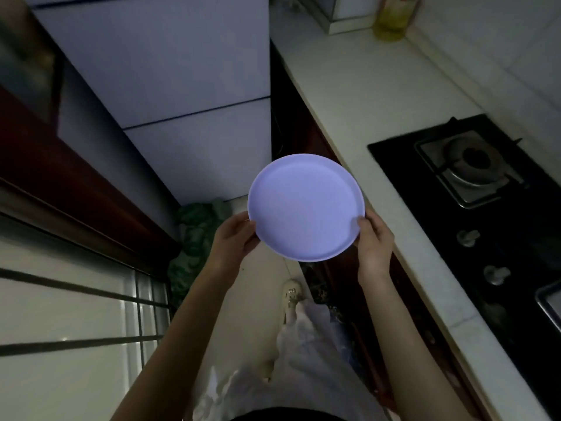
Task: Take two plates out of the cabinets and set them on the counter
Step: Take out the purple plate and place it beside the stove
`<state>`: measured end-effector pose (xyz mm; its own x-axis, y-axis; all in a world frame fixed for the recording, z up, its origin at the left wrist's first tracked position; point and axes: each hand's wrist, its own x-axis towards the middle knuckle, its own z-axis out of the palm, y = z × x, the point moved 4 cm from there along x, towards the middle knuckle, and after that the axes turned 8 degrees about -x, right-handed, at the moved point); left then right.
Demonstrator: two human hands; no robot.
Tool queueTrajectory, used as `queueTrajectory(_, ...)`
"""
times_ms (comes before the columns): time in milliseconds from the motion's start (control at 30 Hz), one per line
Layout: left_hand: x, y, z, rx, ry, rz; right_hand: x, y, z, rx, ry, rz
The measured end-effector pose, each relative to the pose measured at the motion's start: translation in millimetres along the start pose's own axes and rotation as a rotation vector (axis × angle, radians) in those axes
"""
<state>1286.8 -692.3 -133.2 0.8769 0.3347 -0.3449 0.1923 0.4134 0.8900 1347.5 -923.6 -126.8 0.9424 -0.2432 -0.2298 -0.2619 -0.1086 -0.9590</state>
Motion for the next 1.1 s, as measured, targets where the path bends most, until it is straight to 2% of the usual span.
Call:
queueTrajectory(233, 88.4, 37.2, 14.0, 0.003, 0.088, 0.022, 95.2, -37.3, 66.8, 0.044, -0.073, 0.032)
queueTrajectory(533, 200.8, 76.8, 52.7, 0.008, 0.060, 0.022, 200.1, -83.0, 102.0, 0.058, -0.143, 0.007)
queueTrajectory(900, 303.4, 101.8, 98.2, 0.106, -0.082, -0.038, 280.0, -103.5, 119.6, 0.101, -0.003, 0.023)
queueTrajectory(1100, 385.4, 131.0, 113.5, 0.189, -0.183, -0.041, 326.2, -116.2, 151.5, 0.121, 0.101, 0.023)
